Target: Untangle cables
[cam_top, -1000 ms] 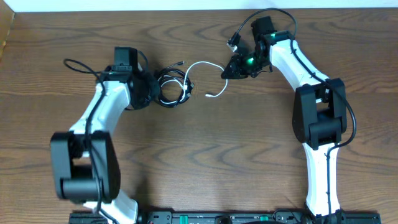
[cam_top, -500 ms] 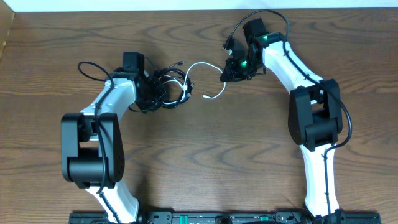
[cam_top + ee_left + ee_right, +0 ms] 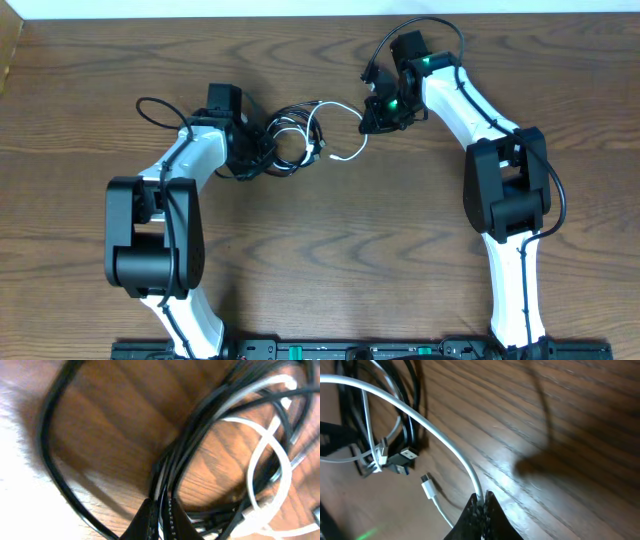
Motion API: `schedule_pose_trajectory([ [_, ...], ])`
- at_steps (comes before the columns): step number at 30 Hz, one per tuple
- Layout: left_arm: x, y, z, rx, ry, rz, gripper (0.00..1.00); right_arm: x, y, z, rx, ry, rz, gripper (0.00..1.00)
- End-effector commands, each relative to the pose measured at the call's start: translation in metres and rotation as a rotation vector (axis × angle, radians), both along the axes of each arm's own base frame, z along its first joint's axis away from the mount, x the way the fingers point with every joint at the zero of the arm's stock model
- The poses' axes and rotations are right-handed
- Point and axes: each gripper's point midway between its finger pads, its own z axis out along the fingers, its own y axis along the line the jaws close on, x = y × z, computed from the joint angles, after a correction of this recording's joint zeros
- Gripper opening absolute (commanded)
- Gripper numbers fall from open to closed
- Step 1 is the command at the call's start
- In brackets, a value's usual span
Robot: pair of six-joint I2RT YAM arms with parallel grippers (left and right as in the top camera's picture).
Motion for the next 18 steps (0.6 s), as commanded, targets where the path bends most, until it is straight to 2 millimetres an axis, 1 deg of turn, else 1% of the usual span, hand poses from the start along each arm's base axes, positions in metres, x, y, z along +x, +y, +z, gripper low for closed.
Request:
schedule_pose_trajectory([
  [1, 0.013, -0.016, 0.044, -0.119, -0.143, -0.105, 0.07, 0.005, -0.005, 0.017, -0.047, -0.069, 0.014, 0.01],
  [2, 0.014, -0.018, 0.053, -0.136, -0.166, -0.116, 0.07, 0.005, -0.005, 0.017, -0.046, -0.072, 0.017, 0.01],
  [3, 0.015, -0.021, 0.066, -0.153, -0.200, -0.125, 0.07, 0.005, -0.005, 0.017, -0.046, -0.073, 0.017, 0.01],
  [8, 0.017, -0.022, 0.108, -0.161, -0.307, -0.138, 0.07, 0.005, -0.009, 0.015, -0.067, -0.071, 0.011, 0.01],
  [13, 0.017, -0.017, 0.150, -0.154, -0.422, -0.134, 0.07, 0.007, -0.035, 0.003, -0.232, -0.081, -0.018, 0.01],
  [18, 0.020, 0.000, 0.191, -0.137, -0.547, -0.104, 0.07, 0.009, -0.062, -0.005, -0.388, -0.096, -0.041, 0.01],
])
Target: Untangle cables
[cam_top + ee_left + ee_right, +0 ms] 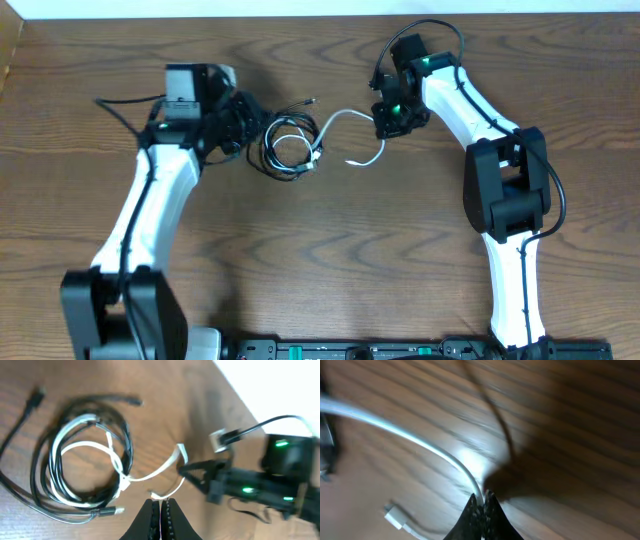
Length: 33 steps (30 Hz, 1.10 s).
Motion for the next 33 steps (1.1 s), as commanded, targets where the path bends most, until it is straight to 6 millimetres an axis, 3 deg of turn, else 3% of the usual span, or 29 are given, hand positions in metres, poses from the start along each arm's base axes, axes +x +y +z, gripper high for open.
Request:
schedule_pose_trajectory([
  [1, 0.003, 0.015, 0.040, 0.003, -0.120, 0.020, 0.07, 0.011, -0.024, 0.015, -0.149, -0.086, -0.008, 0.01],
  [6, -0.001, 0.035, 0.061, 0.009, -0.172, 0.068, 0.07, 0.014, -0.035, 0.014, -0.211, -0.104, -0.017, 0.01],
  [9, -0.005, 0.043, 0.053, 0.029, -0.132, 0.098, 0.07, 0.015, -0.033, 0.014, -0.204, -0.109, -0.017, 0.05],
  [13, -0.015, 0.073, 0.017, 0.181, 0.009, 0.225, 0.07, 0.020, -0.020, 0.018, -0.149, -0.132, -0.009, 0.37],
  [16, -0.023, 0.101, -0.005, 0.316, 0.095, 0.319, 0.11, 0.028, 0.001, 0.043, -0.040, -0.173, 0.010, 0.66],
  [18, -0.025, 0.114, -0.017, 0.383, 0.135, 0.359, 0.23, 0.028, 0.026, 0.076, 0.084, -0.215, 0.083, 0.73],
  [21, -0.023, 0.120, -0.034, 0.411, 0.177, 0.371, 0.42, 0.014, 0.068, 0.122, 0.280, -0.263, 0.223, 0.69],
  [24, -0.021, 0.123, -0.049, 0.414, 0.215, 0.371, 0.51, -0.003, 0.094, 0.135, 0.338, -0.279, 0.319, 0.63],
  [27, -0.022, 0.129, -0.070, 0.413, 0.276, 0.372, 0.51, -0.019, 0.116, 0.129, 0.333, -0.274, 0.391, 0.50],
  [30, -0.020, 0.121, -0.089, 0.352, 0.319, 0.326, 0.47, -0.032, 0.135, 0.116, 0.295, -0.259, 0.433, 0.50],
  [33, -0.012, 0.077, -0.104, 0.165, 0.297, 0.118, 0.40, -0.035, 0.141, 0.087, 0.145, -0.213, 0.313, 0.51],
])
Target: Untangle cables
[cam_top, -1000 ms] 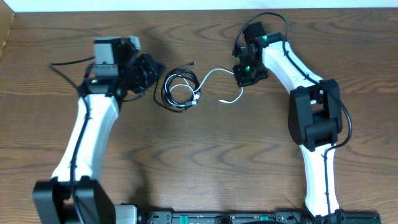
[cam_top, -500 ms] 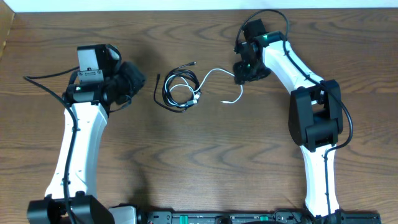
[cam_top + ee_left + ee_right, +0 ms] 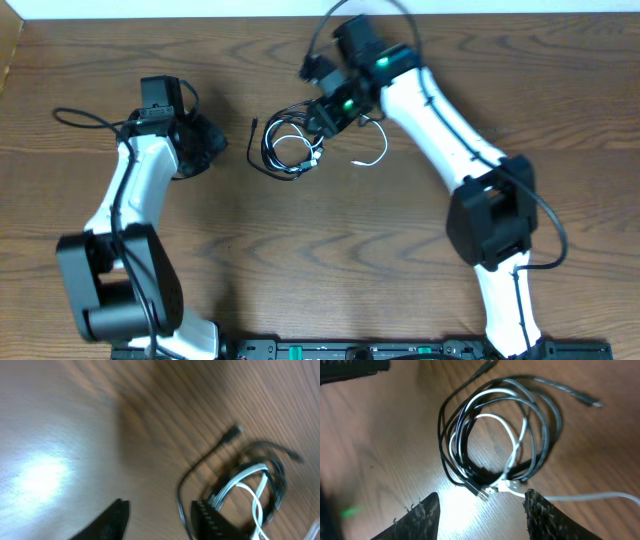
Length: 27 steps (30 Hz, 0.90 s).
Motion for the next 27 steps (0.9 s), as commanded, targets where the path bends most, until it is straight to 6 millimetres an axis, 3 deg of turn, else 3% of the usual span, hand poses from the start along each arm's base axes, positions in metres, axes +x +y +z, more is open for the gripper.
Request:
schedule_pose_trajectory([
  [1, 0.007, -0.045, -0.011, -0.216, -0.013, -0.172, 0.40, -0.003, 0.003, -0.037, -0.146, 0.050, -0.144, 0.50],
  [6, 0.006, -0.073, -0.045, -0.245, 0.055, -0.235, 0.42, -0.001, -0.013, -0.073, -0.289, 0.122, -0.373, 0.47],
  [11, 0.010, -0.096, -0.052, -0.239, 0.040, -0.294, 0.45, -0.005, -0.021, -0.092, -0.331, 0.174, -0.425, 0.49],
  [20, 0.003, -0.118, -0.064, -0.160, 0.083, -0.314, 0.44, -0.015, -0.013, -0.112, -0.351, 0.210, -0.403, 0.52],
  [24, -0.001, -0.128, -0.069, -0.145, 0.096, -0.337, 0.45, -0.014, -0.010, -0.113, -0.344, 0.202, -0.400, 0.52],
  [27, -0.004, -0.134, -0.072, -0.142, 0.106, -0.351, 0.38, -0.013, -0.010, -0.112, -0.342, 0.200, -0.401, 0.52],
])
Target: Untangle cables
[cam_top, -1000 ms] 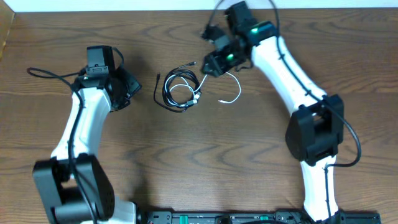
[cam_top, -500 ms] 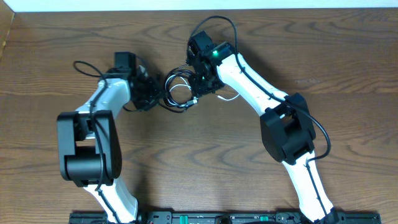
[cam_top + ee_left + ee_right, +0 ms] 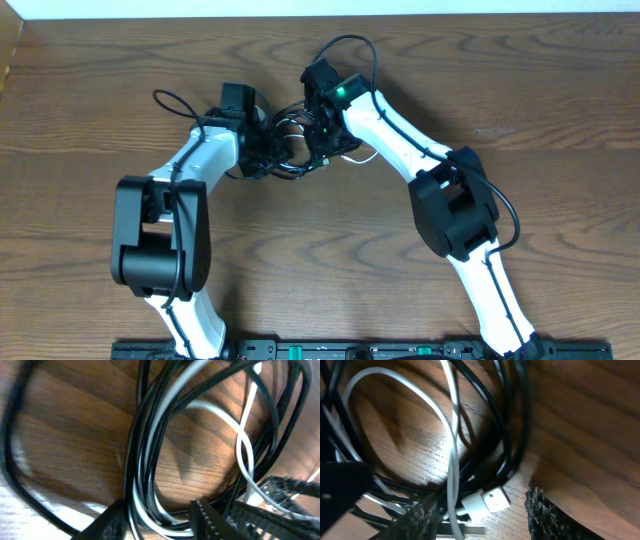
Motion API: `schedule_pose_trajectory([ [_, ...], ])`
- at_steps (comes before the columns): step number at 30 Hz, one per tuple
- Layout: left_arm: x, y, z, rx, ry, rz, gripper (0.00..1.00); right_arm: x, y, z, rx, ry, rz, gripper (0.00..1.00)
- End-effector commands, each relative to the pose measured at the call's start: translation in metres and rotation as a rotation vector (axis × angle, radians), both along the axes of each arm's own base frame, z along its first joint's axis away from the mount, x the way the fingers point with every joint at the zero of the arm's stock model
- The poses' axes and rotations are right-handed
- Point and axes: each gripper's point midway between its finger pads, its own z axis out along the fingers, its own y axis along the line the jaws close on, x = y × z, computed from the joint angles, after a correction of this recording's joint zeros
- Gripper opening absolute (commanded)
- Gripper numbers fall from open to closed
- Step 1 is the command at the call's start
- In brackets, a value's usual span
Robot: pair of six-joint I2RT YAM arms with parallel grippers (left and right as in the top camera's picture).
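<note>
A coil of black cables [image 3: 293, 158] tangled with a white cable lies at the middle of the wooden table. My left gripper [image 3: 268, 152] is at the coil's left side and my right gripper [image 3: 322, 148] at its right, nearly facing each other. In the left wrist view, the left gripper [image 3: 157, 522] is open and straddles several black strands [image 3: 145, 435] and a white strand [image 3: 240, 450]. The right gripper [image 3: 481, 515] is open over a white connector [image 3: 487, 501], with the white cable [image 3: 452, 435] and black strands [image 3: 512, 435] just ahead.
The table [image 3: 520, 90] is bare wood around the coil. A short white cable tail [image 3: 362, 156] sticks out to the coil's right. Both arm bases stand at the near edge. A pale wall strip runs along the far edge.
My left gripper was open well to the left of the coil and is now down at its left side. My right gripper was above the coil and is now low over its right side.
My left gripper was shut on black strands at the coil's left and my right was shut on the white cable to its right. Then the left was farther left and the white cable lay stretched out. Later both were open, away from the coil. Now both are open at it.
</note>
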Motion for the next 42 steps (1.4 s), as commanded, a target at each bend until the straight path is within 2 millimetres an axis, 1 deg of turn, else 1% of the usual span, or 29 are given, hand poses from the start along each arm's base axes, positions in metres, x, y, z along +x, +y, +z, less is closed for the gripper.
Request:
schedule_pose_trajectory([
  [1, -0.003, -0.005, -0.010, 0.020, 0.024, -0.008, 0.36, -0.002, 0.001, -0.005, -0.006, 0.011, -0.011, 0.52],
  [5, -0.006, -0.010, -0.016, 0.021, 0.043, -0.014, 0.31, -0.002, 0.002, -0.005, -0.004, 0.008, -0.011, 0.52],
  [8, -0.009, -0.010, -0.026, 0.022, 0.079, 0.015, 0.25, -0.001, 0.003, -0.005, -0.001, 0.003, -0.010, 0.52],
  [9, -0.010, -0.010, -0.031, 0.021, 0.091, 0.024, 0.20, 0.001, 0.004, -0.004, 0.005, -0.003, -0.010, 0.53],
  [10, -0.010, -0.010, -0.033, 0.022, 0.096, 0.024, 0.12, 0.001, 0.005, -0.004, 0.012, -0.005, -0.009, 0.53],
  [11, -0.009, -0.010, -0.033, 0.022, 0.093, 0.024, 0.08, 0.001, 0.006, -0.003, 0.019, -0.004, -0.008, 0.53],
  [14, -0.007, -0.010, -0.032, 0.020, 0.085, 0.023, 0.07, -0.001, 0.007, -0.003, 0.026, 0.011, -0.007, 0.53],
  [19, -0.007, -0.010, -0.032, 0.021, 0.081, 0.023, 0.07, -0.011, -0.007, -0.007, -0.039, 0.049, -0.014, 0.52],
  [22, -0.005, -0.007, -0.033, 0.039, 0.074, 0.028, 0.08, -0.014, -0.016, -0.009, -0.087, 0.050, -0.017, 0.51],
  [26, -0.002, -0.008, -0.032, 0.035, 0.059, 0.028, 0.08, -0.015, -0.028, -0.011, -0.155, 0.043, -0.024, 0.50],
  [27, -0.001, -0.008, -0.032, 0.034, 0.057, 0.028, 0.17, -0.014, -0.031, -0.011, -0.167, 0.038, -0.026, 0.50],
  [28, -0.001, -0.008, -0.032, 0.033, 0.057, 0.028, 0.24, -0.014, -0.032, -0.011, -0.172, 0.036, -0.027, 0.50],
  [30, -0.001, -0.011, -0.031, 0.021, 0.058, 0.024, 0.27, -0.014, -0.031, -0.011, -0.170, 0.036, -0.027, 0.50],
  [32, -0.001, -0.016, -0.029, -0.009, 0.057, 0.015, 0.33, -0.014, -0.030, -0.011, -0.169, 0.036, -0.024, 0.50],
  [37, -0.005, -0.022, -0.031, -0.001, 0.064, -0.002, 0.33, -0.018, -0.025, -0.011, -0.170, 0.034, -0.011, 0.46],
  [42, -0.025, -0.035, -0.034, 0.005, 0.146, 0.013, 0.32, -0.019, -0.024, -0.011, -0.171, 0.034, -0.008, 0.45],
])
